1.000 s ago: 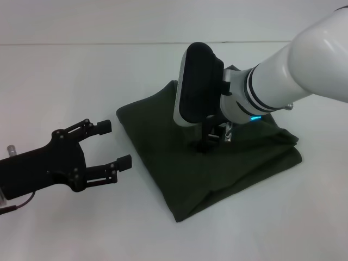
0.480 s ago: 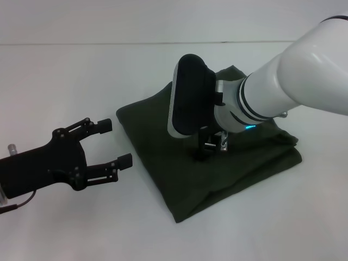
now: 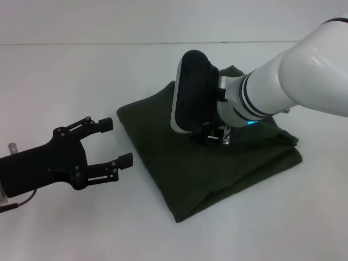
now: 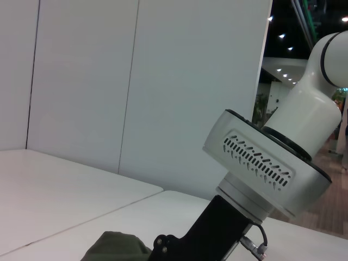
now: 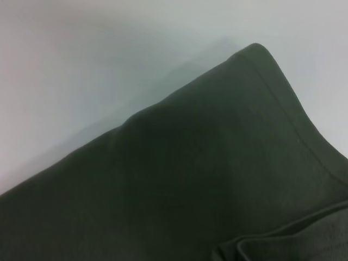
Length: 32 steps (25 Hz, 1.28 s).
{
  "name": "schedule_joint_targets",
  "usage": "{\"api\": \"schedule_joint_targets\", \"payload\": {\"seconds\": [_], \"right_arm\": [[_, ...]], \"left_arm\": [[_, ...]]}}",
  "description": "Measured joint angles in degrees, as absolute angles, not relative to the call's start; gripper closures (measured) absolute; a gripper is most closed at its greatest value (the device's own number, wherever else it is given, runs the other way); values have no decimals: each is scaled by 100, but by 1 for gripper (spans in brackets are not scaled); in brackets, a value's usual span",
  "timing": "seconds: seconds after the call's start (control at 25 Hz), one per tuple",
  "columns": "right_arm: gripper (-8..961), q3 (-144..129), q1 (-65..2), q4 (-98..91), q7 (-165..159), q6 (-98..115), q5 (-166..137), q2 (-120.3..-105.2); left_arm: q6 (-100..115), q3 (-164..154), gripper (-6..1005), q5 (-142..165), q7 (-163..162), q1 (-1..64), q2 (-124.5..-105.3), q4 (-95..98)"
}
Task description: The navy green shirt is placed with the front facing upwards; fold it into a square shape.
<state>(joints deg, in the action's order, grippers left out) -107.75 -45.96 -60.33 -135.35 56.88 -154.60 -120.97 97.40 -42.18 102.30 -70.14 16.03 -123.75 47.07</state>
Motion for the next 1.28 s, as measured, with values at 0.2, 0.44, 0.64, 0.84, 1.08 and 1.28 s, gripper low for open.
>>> {"api": "schedule_joint_targets", "payload": {"seconds": [0.2, 0.44, 0.64, 0.84, 1.08, 1.28], "right_arm": [[575, -10776, -4583, -6050, -13514, 5676, -15460, -12086], [788, -10761, -4536, -6197, -13529, 5803, -15498, -12074], [895, -10531, -4313, -6652, -13551, 6022, -15574, -12043], [902, -9831, -4050, -7004, -13364, 6267, -15581, -12018], [878, -8843, -3804, -7172, -12812, 6323, -15551, -12000], [859, -8274, -3747, -7109, -12211, 6249, -15293, -11997]], "left_arm": [[9718, -4219, 79, 10230, -7014, 1625, -12375, 4702], [9704, -4219, 79, 10222, -7014, 1652, -12376, 4693], [9704, -4219, 80, 10203, -7008, 1663, -12384, 4693], [9734, -4219, 80, 10189, -7008, 1694, -12384, 4694], [9753, -4242, 80, 10186, -7015, 1771, -12384, 4700], [9765, -4263, 79, 10186, -7034, 1825, -12384, 4689]]}}
